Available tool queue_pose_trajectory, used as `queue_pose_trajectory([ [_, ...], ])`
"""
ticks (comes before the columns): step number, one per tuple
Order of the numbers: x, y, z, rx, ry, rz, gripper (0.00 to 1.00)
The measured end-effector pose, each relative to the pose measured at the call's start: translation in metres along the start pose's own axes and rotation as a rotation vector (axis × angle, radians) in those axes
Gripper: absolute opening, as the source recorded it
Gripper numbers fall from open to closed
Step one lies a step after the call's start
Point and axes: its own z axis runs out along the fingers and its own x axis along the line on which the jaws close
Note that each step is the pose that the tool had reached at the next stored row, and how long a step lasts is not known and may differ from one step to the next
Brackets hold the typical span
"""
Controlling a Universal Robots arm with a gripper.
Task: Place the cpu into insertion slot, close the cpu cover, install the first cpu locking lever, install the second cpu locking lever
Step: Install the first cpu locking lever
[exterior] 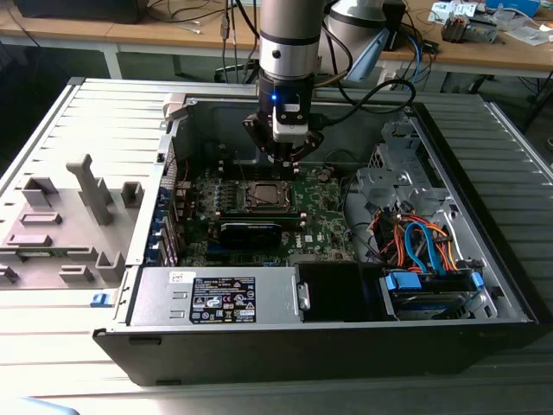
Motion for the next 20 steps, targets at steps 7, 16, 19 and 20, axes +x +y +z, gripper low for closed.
queue_pose_trajectory([
  [7, 0.0, 0.0, 0.0, -0.0001, -0.0002, -0.004, 0.11],
  [16, 0.0, 0.0, 0.0, -0.0004, -0.0005, -0.009, 0.11],
  [19, 0.0, 0.0, 0.0, -0.0005, -0.0006, -0.011, 0.11],
  [20, 0.0, 0.0, 0.0, -0.0005, -0.0006, -0.012, 0.11],
])
